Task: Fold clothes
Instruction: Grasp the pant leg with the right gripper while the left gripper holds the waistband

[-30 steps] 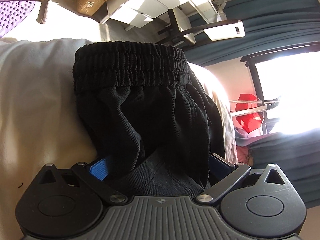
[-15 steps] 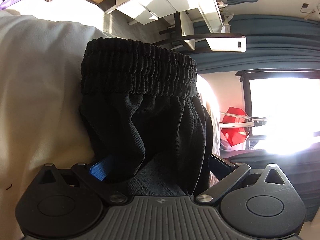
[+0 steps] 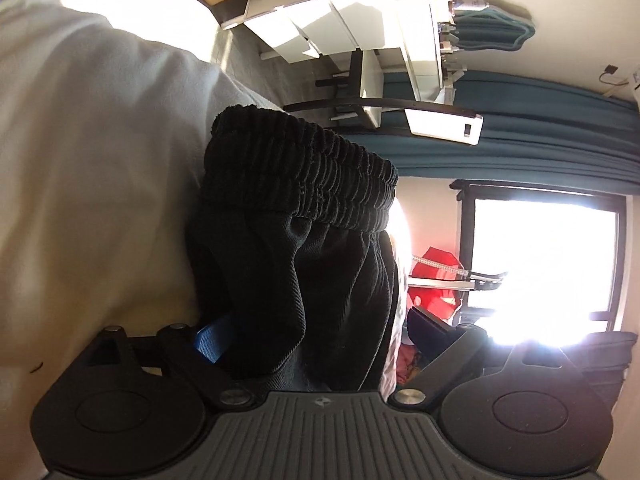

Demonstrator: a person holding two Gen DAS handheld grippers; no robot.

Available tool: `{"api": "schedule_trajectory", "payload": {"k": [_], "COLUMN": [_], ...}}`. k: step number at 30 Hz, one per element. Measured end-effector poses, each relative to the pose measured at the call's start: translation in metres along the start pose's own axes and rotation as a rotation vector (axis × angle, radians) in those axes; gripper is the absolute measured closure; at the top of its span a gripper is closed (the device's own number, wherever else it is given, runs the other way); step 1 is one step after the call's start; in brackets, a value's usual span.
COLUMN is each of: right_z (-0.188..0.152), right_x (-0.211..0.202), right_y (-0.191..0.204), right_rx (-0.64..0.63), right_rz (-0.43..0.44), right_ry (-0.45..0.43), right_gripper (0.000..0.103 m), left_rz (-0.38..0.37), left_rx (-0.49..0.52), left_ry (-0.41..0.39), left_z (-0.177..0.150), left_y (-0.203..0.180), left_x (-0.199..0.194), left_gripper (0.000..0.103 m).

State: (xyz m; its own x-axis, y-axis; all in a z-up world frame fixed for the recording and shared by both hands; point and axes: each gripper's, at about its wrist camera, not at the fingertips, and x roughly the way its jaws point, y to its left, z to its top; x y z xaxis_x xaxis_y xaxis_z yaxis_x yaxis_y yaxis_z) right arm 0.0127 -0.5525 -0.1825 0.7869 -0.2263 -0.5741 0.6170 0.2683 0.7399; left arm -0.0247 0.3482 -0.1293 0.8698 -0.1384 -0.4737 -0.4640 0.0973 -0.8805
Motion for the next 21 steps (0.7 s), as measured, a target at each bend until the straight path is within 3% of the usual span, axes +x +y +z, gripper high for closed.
{"api": "schedule_trajectory", "payload": {"k": [2,4,8,11,16,18,19,21], "right_z": [-0.002,-0.003,-0.005,-0.007,-0.01,-0.011,-0.012,-0.012], "right_x": [0.0,-0.001,0.0,0.005,0.02,0.022,0.023,0.02], "right_y": [-0.002,-0.004,-0.004,-0.003,-0.004,0.0,0.002,0.008], "right_rx": [-0.011,-0.007,-0.013,0.003,0.076,0.069,0.066,0.047], "right_rz": [-0.051,-0.057,-0.06,-0.041,-0.016,-0.019,-0.021,-0.017], "right_ry": [0.01,0.008,0.0,0.007,0.009,-0.008,-0.016,-0.038], "right_gripper": [0.048,0.048,0.048,0.049,0.072,0.079,0.084,0.092], "left_rz": [0.128,0.178,0.182,0.15,0.075,0.04,0.021,-0.02], "left_rx": [0.082,0.124,0.107,0.088,0.063,0.065,0.054,0.023], "left_ry": [-0.06,-0.078,0.006,0.021,0.005,-0.009,-0.009,-0.005], "left_z": [-0.003,-0.004,0.007,0.012,0.018,0.02,0.021,0.025], "left_y": [-0.015,-0.025,-0.024,-0.018,-0.016,-0.016,-0.014,-0.009], "left_x": [-0.01,-0.012,0.013,0.029,0.045,0.046,0.047,0.05], "left_gripper": [0.0,0.0,0.0,0.0,0.001,0.016,0.028,0.037]}}
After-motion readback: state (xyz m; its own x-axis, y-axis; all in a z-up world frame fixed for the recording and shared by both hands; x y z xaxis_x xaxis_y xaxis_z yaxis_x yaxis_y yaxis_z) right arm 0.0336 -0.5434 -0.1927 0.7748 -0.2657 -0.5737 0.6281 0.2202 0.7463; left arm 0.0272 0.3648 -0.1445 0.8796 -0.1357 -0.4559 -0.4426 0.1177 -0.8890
